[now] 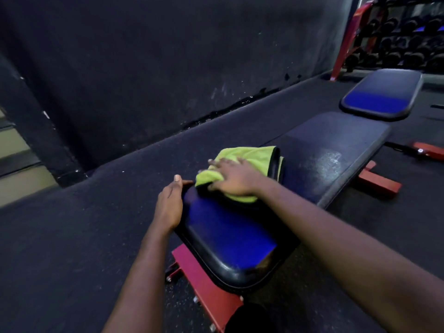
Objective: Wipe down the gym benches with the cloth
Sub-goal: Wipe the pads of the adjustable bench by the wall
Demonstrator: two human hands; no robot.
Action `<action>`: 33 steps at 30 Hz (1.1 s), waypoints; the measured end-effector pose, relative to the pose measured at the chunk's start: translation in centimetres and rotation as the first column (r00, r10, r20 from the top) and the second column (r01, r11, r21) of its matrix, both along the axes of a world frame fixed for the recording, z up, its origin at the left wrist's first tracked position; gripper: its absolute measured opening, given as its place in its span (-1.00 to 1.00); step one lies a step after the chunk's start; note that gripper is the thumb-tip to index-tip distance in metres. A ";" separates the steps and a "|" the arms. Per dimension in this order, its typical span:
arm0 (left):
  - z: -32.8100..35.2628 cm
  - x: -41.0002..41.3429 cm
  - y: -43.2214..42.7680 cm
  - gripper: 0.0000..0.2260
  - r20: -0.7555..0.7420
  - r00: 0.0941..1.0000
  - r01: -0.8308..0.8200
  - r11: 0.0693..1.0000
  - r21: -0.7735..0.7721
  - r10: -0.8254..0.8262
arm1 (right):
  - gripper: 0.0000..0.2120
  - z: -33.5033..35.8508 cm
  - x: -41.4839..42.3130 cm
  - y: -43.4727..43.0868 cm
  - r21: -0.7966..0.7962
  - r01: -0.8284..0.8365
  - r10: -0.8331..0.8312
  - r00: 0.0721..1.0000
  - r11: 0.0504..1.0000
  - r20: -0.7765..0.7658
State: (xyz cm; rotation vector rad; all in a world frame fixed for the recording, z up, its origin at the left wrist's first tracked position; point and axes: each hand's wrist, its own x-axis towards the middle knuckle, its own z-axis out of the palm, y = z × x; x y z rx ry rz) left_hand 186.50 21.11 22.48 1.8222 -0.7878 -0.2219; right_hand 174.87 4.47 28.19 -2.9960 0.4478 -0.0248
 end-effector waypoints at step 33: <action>4.3 -1.7 -2.4 -0.46 0.201 0.978 -0.042 0.908 0.417 -0.048 | -0.33 -0.5 -12.7 -2.3 0.013 0.424 -0.423 0.899 0.905 0.118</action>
